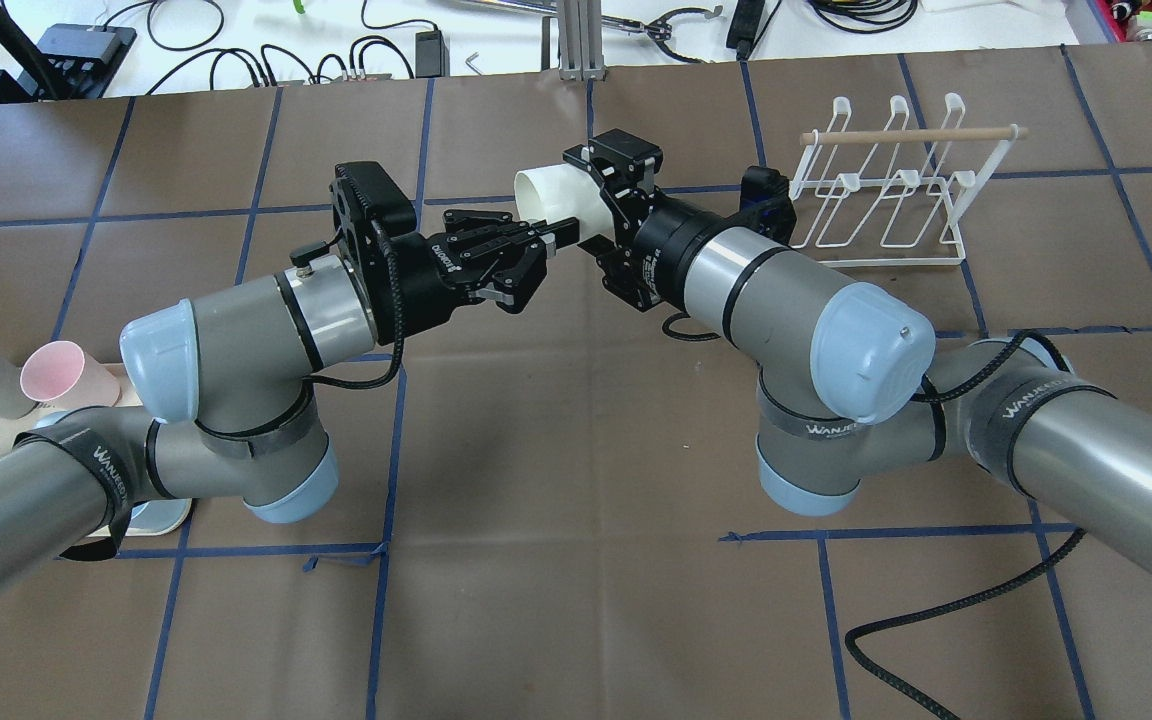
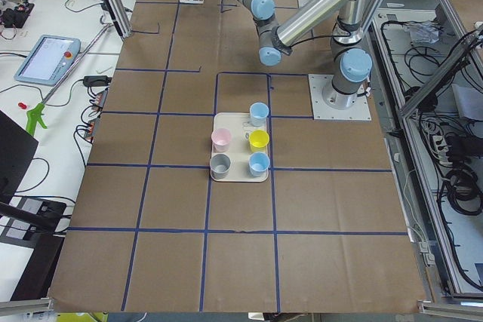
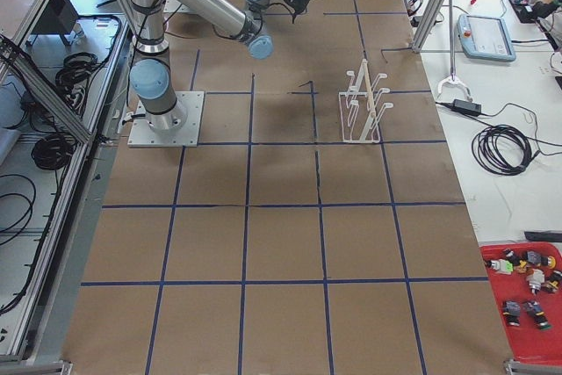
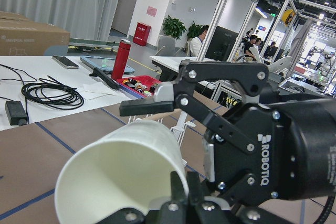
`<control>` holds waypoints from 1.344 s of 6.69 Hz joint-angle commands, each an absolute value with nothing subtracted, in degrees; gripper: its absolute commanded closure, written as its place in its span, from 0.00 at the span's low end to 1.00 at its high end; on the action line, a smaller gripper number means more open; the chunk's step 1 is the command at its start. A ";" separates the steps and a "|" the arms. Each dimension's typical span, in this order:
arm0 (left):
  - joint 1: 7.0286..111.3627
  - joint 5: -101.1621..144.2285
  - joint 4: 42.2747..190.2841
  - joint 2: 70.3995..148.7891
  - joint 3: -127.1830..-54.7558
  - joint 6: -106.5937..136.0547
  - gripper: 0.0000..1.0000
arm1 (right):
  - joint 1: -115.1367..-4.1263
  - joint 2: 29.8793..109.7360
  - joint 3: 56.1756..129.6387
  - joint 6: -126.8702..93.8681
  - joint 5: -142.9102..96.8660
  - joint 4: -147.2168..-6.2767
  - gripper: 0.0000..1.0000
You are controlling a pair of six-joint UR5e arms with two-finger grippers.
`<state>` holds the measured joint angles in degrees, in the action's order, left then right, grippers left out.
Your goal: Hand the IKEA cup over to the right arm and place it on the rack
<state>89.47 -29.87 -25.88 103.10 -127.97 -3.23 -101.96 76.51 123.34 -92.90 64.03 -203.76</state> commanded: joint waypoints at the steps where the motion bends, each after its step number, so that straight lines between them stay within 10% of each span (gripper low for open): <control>1: 89.47 -29.88 -25.93 103.10 -127.88 -3.25 0.92 | -101.95 76.55 123.22 -92.73 63.81 -203.73 0.43; 5: 89.21 -34.10 -28.38 103.62 -127.35 2.70 0.11 | -101.95 76.55 122.96 -92.90 63.63 -203.73 0.57; 9: 84.58 -33.49 -28.48 102.48 -128.66 5.62 0.01 | -99.25 73.76 118.93 -90.20 63.90 -203.99 0.71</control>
<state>86.93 -33.98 -28.43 102.75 -128.02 5.38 -100.87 75.21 120.54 -92.06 63.98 -203.79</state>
